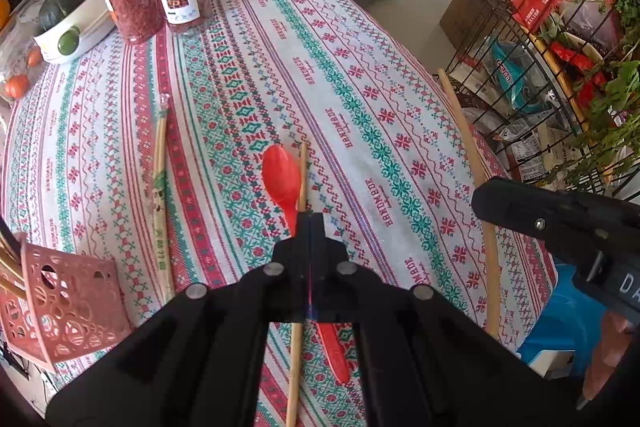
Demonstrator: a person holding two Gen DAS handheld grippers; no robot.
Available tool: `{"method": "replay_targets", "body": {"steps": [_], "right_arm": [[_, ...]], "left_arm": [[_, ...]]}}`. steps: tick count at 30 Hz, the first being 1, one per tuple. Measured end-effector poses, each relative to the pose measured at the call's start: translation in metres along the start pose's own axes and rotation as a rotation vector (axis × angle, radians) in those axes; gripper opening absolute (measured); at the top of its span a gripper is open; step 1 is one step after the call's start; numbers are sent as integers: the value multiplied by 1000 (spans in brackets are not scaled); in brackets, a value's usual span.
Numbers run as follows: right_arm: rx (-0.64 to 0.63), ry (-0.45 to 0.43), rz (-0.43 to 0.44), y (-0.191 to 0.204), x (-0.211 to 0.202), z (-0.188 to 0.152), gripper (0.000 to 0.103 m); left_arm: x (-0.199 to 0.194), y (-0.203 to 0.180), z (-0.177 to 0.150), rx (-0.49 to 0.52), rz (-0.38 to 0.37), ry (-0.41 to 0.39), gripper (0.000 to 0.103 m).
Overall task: Organize utensils
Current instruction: 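Grasp the red plastic spoon with the left gripper while the right gripper holds its chopstick, then drop the red spoon into the basket with the left gripper while the right gripper drops its chopstick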
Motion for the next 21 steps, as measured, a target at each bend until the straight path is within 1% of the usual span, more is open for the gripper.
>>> {"method": "replay_targets", "body": {"steps": [2, 4, 5, 7, 8, 12, 14, 16, 17, 18, 21], "right_arm": [[5, -5, 3, 1, -1, 1, 6], [12, -6, 7, 0, -1, 1, 6], [14, -5, 8, 0, 0, 1, 6], [16, -3, 8, -2, 0, 1, 6], [17, -3, 8, -3, 1, 1, 6], [27, -1, 5, -9, 3, 4, 6], [36, 2, 6, -13, 5, 5, 6], [44, 8, 11, -17, 7, 6, 6], [47, 10, 11, -18, 8, 7, 6], [50, 12, 11, -19, 9, 8, 6], [58, 16, 11, -22, 12, 9, 6]], "left_arm": [[5, 4, 6, -26, 14, 25, 11], [10, 14, 13, -88, 32, 35, 51], [14, 17, 18, -112, 47, 29, 54], [24, 25, 22, -159, 53, 37, 54], [32, 28, 24, -184, 40, 41, 54], [52, 37, 29, -234, -21, 43, 44], [62, 41, 31, -251, -54, 36, 37], [71, 44, 30, -257, -68, 37, 19], [74, 45, 30, -255, -70, 37, 14], [74, 45, 30, -244, -68, 19, 7], [74, 39, 28, -196, -69, 11, 5]]}}
Point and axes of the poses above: each gripper's, at about its wrist camera, not at the fingertips, and x roughly the way its jaws point, y to its left, z to its top, the point moved 1 cm from there along x, roughly the way its jaws point, and after that the axes turned 7 degrees about -y, right-handed, at the moved point
